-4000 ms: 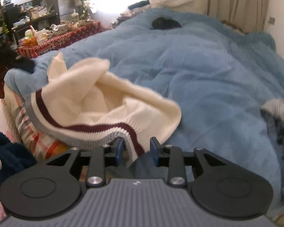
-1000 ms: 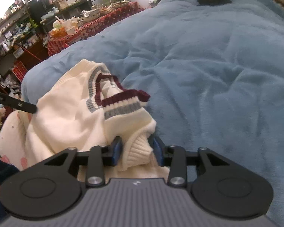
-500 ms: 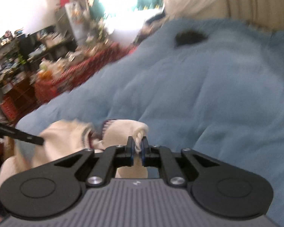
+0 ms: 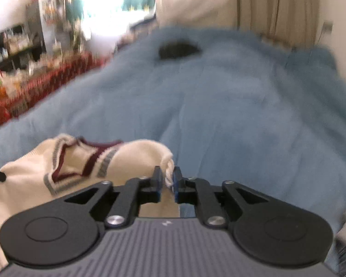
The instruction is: Fold clothes
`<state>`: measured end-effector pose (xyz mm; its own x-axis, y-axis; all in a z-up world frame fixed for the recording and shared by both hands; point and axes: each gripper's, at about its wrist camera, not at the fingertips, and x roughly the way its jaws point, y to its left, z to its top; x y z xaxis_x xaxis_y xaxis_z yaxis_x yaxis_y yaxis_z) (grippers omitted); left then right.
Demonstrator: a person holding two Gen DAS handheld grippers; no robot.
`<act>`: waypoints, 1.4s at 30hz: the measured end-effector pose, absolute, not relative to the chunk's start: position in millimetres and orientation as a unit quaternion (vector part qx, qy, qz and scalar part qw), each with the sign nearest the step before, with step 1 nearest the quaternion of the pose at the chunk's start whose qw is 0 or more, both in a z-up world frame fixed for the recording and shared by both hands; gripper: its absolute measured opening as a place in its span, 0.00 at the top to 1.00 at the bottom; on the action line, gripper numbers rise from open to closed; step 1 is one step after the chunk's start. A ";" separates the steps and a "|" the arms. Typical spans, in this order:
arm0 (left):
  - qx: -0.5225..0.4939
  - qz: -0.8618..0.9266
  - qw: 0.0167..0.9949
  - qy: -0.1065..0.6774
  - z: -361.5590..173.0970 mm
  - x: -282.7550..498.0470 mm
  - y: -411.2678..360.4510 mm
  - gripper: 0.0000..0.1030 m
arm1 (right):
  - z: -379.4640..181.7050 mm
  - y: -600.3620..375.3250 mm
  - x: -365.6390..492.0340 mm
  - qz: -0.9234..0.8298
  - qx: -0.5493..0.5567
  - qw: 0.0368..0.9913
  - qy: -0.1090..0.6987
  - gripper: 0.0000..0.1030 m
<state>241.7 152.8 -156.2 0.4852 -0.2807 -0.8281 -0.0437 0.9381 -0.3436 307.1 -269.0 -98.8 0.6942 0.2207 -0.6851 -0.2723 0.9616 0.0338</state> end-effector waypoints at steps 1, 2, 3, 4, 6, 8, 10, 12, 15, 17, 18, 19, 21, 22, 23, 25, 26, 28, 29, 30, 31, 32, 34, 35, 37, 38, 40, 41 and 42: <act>-0.165 -0.060 0.837 0.519 -165.1 243.8 155.0 0.88 | -109.8 -268.4 308.8 0.132 -0.036 0.916 0.378 0.76; -0.172 -0.060 0.835 0.520 -166.8 243.9 158.9 0.82 | -117.7 -267.4 309.4 0.130 -0.037 0.913 0.385 0.70; -0.178 -0.060 0.832 0.521 -168.5 243.9 162.7 0.81 | -122.8 -267.5 308.2 0.129 -0.035 0.912 0.388 0.68; -0.185 -0.060 0.830 0.523 -170.1 244.0 166.5 0.79 | -124.9 -269.3 306.3 0.129 -0.032 0.912 0.388 0.65; -0.176 -0.061 0.838 0.512 -163.0 247.1 169.5 0.75 | -123.9 -274.3 303.3 0.129 -0.028 0.912 0.388 0.57; -0.159 -0.061 0.848 0.502 -156.3 253.7 168.9 0.71 | -121.0 -275.8 300.4 0.127 -0.031 0.913 0.386 0.48; -0.152 -0.066 0.854 0.493 -152.6 265.3 167.2 0.71 | -115.3 -277.4 297.2 0.127 -0.034 0.914 0.383 0.44; -0.145 -0.078 0.860 0.483 -148.7 276.1 166.2 0.71 | -106.7 -282.4 292.8 0.127 -0.031 0.916 0.379 0.42; -0.120 -0.100 0.873 0.462 -140.2 296.5 158.9 0.71 | -97.4 -295.2 289.4 0.126 -0.020 0.920 0.371 0.41; -0.114 -0.114 0.876 0.454 -137.6 311.7 152.5 0.71 | -95.1 -298.6 297.9 0.124 -0.011 0.921 0.369 0.41; -0.114 -0.120 0.877 0.451 -137.2 319.4 150.6 0.71 | -94.0 -300.5 302.6 0.123 -0.008 0.921 0.369 0.41; -0.113 -0.129 0.878 0.447 -137.2 326.2 150.1 0.71 | -93.5 -301.7 308.0 0.123 -0.006 0.921 0.370 0.41; -0.098 -0.134 0.880 0.446 -140.6 342.3 143.7 0.71 | -96.1 -300.0 322.6 0.125 -0.010 0.918 0.375 0.41; -0.086 -0.138 0.880 0.446 -143.1 350.3 139.4 0.71 | -97.0 -298.0 330.5 0.129 -0.013 0.917 0.378 0.41; -0.073 -0.142 0.881 0.445 -145.6 358.2 135.2 0.71 | -96.5 -295.6 337.6 0.133 -0.015 0.915 0.380 0.42; -0.058 -0.150 0.880 0.448 -149.6 373.2 128.4 0.71 | -94.4 -289.2 352.7 0.144 -0.025 0.913 0.380 0.42; -0.053 -0.154 0.879 0.449 -150.3 379.2 126.0 0.71 | -93.7 -284.9 359.9 0.148 -0.033 0.912 0.381 0.42; -0.037 -0.174 0.878 0.445 -149.9 388.7 119.8 0.71 | -91.3 -274.7 375.6 0.163 -0.055 0.907 0.383 0.42; -0.026 -0.184 0.877 0.444 -151.8 393.0 116.1 0.70 | -91.5 -269.8 382.7 0.171 -0.066 0.904 0.385 0.42; -0.014 -0.194 0.874 0.444 -153.9 398.0 111.3 0.70 | -93.2 -264.4 389.8 0.180 -0.079 0.899 0.390 0.42; 0.001 -0.203 0.873 0.444 -156.2 402.5 106.4 0.70 | -96.1 -258.5 396.8 0.189 -0.094 0.893 0.397 0.42; 0.018 -0.210 0.871 0.443 -158.6 405.8 102.4 0.70 | -99.5 -253.0 403.0 0.198 -0.108 0.887 0.403 0.43; 0.049 -0.216 0.871 0.439 -163.7 411.9 95.3 0.70 | -108.7 -243.1 411.4 0.215 -0.134 0.874 0.414 0.43; 0.060 -0.221 0.870 0.436 -165.5 414.2 93.1 0.70 | -113.4 -238.8 415.1 0.223 -0.144 0.868 0.420 0.44; 0.085 -0.234 0.867 0.431 -169.5 417.2 88.5 0.70 | -124.8 -232.3 417.7 0.235 -0.159 0.855 0.435 0.47; 0.099 -0.241 0.864 0.431 -172.1 417.9 85.3 0.70 | -130.6 -229.5 416.8 0.238 -0.170 0.850 0.439 0.47; 0.142 -0.253 0.855 0.429 -178.5 419.2 77.1 0.70 | -141.6 -224.2 414.8 0.245 -0.189 0.840 0.446 0.48; 0.161 -0.255 0.854 0.425 -182.0 419.5 74.4 0.70 | -145.2 -222.6 413.4 0.249 -0.195 0.837 0.446 0.49; 0.174 -0.255 0.853 0.421 -185.6 420.0 72.8 0.70 | -148.3 -221.2 412.1 0.250 -0.201 0.836 0.446 0.49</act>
